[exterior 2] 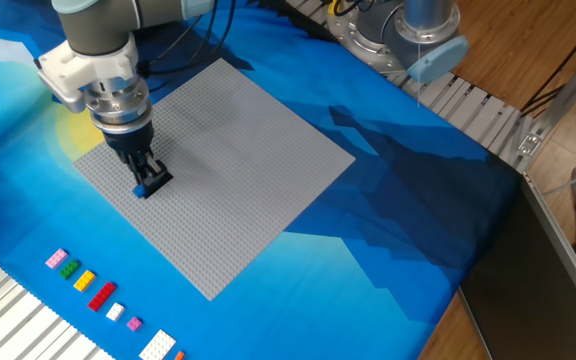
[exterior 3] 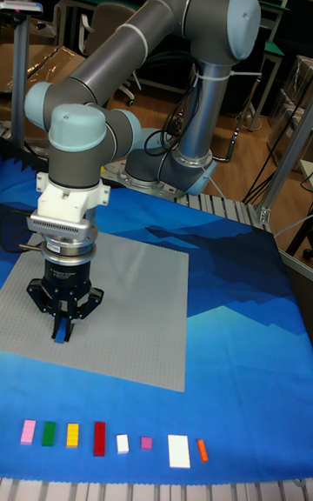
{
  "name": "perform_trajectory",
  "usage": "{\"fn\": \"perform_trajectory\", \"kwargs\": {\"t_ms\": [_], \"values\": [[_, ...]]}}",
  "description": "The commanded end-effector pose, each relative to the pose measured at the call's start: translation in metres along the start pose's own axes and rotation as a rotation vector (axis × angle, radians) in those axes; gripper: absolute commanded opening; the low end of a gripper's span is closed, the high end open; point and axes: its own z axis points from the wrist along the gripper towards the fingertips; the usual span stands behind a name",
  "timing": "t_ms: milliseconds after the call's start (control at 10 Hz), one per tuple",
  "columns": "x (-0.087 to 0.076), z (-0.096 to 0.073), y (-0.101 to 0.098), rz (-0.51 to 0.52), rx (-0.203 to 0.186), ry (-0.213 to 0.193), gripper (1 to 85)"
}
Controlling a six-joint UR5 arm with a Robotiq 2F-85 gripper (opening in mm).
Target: Stack small Lego blocks one on top of the other
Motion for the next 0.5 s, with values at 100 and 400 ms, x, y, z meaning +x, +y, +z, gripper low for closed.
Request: {"fn": "perform_trajectory", "kwargs": {"t_ms": [100, 400], "values": [[-0.0068, -0.0019, 0.0046, -0.021, -0.026, -0.033, 42.0], [-0.0089, -0.0024, 0.0078, -0.026, -0.04, -0.042, 48.0]]}}
